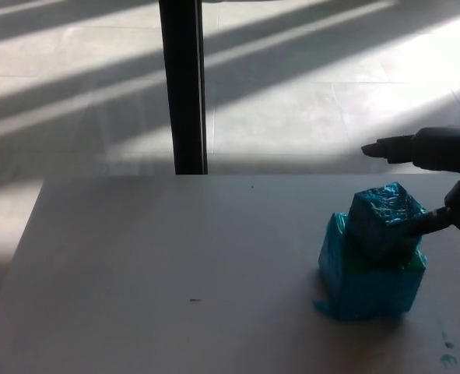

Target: The robot uses its right hand to pick up the small cube kept on the middle on the desk and place it on the bigger cube kept next to it

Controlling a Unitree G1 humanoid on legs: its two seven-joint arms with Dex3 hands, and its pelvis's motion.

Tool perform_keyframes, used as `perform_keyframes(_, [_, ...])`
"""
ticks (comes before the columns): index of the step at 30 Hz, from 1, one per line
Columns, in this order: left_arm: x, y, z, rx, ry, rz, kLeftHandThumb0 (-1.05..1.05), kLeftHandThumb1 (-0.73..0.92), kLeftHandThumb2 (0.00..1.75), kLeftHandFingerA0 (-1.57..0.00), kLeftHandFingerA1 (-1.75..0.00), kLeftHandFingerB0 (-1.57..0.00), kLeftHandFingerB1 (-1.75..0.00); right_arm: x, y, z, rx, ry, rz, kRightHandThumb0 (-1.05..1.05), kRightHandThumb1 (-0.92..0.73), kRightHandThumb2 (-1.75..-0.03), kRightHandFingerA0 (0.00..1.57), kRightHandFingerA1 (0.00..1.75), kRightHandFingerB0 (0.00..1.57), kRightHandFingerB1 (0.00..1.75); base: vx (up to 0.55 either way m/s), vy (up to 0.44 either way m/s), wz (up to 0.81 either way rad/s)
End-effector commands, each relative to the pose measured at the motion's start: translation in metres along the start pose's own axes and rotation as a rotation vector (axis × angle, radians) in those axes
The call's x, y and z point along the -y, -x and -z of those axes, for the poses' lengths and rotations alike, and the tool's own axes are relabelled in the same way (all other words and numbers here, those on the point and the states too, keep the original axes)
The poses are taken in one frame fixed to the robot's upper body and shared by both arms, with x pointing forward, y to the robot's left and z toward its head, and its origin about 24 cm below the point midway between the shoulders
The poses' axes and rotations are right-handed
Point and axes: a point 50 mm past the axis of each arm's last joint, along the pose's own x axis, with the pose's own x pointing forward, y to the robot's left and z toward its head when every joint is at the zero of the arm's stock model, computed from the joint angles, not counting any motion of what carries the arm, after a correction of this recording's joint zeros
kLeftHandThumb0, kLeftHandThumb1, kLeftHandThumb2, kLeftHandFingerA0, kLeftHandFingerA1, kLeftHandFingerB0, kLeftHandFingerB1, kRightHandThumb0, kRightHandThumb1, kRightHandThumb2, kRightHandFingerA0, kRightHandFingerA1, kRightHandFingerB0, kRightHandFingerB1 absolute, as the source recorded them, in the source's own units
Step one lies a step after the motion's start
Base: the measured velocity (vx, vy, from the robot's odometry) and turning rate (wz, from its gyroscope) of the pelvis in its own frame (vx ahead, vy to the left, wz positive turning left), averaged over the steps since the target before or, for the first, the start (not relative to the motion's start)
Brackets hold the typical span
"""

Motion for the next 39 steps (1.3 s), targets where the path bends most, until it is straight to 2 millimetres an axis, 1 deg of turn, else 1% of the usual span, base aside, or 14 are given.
perform_keyframes(1, [-0.006,0.002,-0.002,0.009,-0.033,-0.013,-0.84,0.78,0.64,-0.39,-0.52,-0.39,-0.39,0.005,0.010,0.014,-0.034,-0.025,0.081,-0.92,-0.57,-0.58,0.00,0.00,0.00,0.00,0.00,0.000,0.00])
perform_keyframes(6, [-0.007,0.003,-0.003,0.012,-0.022,-0.011,-0.83,0.79,0.64,-0.43,-0.53,-0.39,-0.39,0.009,0.018,0.026,-0.060,-0.045,0.132,-0.94,-0.58,-0.58,0.00,0.00,0.00,0.00,0.00,0.000,0.00])
perform_keyframes(7, [-0.007,0.003,-0.002,0.016,-0.021,-0.013,-0.89,0.62,0.82,-0.42,-0.59,-0.37,-0.47,0.009,0.020,0.030,-0.062,-0.069,0.148,-0.92,-0.56,-0.58,0.00,0.00,0.00,0.00,0.00,0.000,0.00])
perform_keyframes(8, [-0.007,0.003,-0.002,0.016,-0.024,-0.015,-0.83,0.79,0.64,-0.44,-0.54,-0.41,-0.40,0.011,0.024,0.035,-0.075,-0.075,0.152,-0.92,-0.57,-0.58,0.00,0.00,0.00,0.00,0.00,0.000,0.00])
perform_keyframes(10, [-0.007,0.003,-0.003,0.017,-0.022,-0.008,-0.83,0.79,0.64,-0.42,-0.54,-0.40,-0.40,0.013,0.038,0.053,-0.100,-0.113,0.210,-0.93,-0.45,-0.79,0.00,0.00,0.00,0.01,0.00,0.000,0.00])
perform_keyframes(12, [-0.007,0.003,-0.003,0.017,-0.024,-0.005,-0.83,0.79,0.64,-0.40,-0.55,-0.40,-0.41,0.014,0.050,0.071,-0.146,-0.153,0.262,-0.98,-0.54,-0.94,0.00,0.14,0.00,0.00,0.00,0.000,0.00])
perform_keyframes(20, [-0.007,0.002,-0.004,0.014,-0.020,-0.022,-0.82,0.80,0.64,-0.41,-0.53,-0.40,-0.41,0.000,0.116,0.137,-0.283,-0.412,0.544,-0.81,-0.49,-0.77,0.00,0.00,0.08,0.08,0.00,0.000,0.00])
perform_keyframes(22, [-0.008,0.003,-0.003,0.008,-0.031,-0.024,-0.84,0.79,0.64,-0.43,-0.54,-0.40,-0.40,-0.014,0.140,0.159,-0.362,-0.522,0.683,-0.82,-0.50,-0.78,0.00,0.02,0.08,0.24,0.00,0.000,0.00])
perform_keyframes(23, [-0.009,0.003,-0.003,0.007,-0.040,-0.019,-0.84,0.81,0.64,-0.43,-0.54,-0.38,-0.40,-0.020,0.148,0.164,-0.390,-0.556,0.723,-0.63,-0.65,-0.60,0.00,0.19,0.13,0.26,0.00,0.000,0.00])
perform_keyframes(26, [-0.009,0.003,-0.003,0.004,-0.041,-0.022,-0.83,0.80,0.64,-0.42,-0.52,-0.39,-0.40,-0.043,0.164,0.177,-0.415,-0.670,0.885,-0.47,-0.67,-0.60,0.13,0.44,0.28,0.31,0.00,0.000,0.00])
perform_keyframes(31, [-0.009,0.003,-0.002,0.013,-0.028,-0.027,-0.83,0.79,0.64,-0.50,-0.55,-0.41,-0.41,-0.094,0.181,0.191,-0.460,-0.801,1.028,-0.52,-0.65,-0.60,0.21,0.68,0.34,0.46,0.00,0.000,0.00])
perform_keyframes(33, [-0.007,0.003,-0.001,0.015,-0.016,-0.021,-0.84,0.79,0.64,-0.47,-0.55,-0.41,-0.41,-0.107,0.184,0.196,-0.555,-0.819,1.026,-0.70,-0.64,-0.60,0.20,0.85,0.34,0.61,0.00,0.000,0.00])
perform_keyframes(38, [-0.008,0.003,-0.004,0.015,-0.012,-0.015,-0.82,0.79,0.63,-0.41,-0.52,-0.40,-0.41,-0.190,0.190,0.199,-0.763,-1.037,1.086,-0.62,-0.65,-0.59,0.32,0.99,0.43,0.66,0.00,0.000,0.00])
perform_keyframes(39, [-0.008,0.003,-0.004,0.014,-0.010,-0.016,-0.82,0.79,0.63,-0.41,-0.52,-0.40,-0.41,-0.192,0.191,0.199,-0.767,-1.044,1.090,-0.62,-0.65,-0.59,0.32,0.99,0.43,0.66,0.00,0.000,0.00])
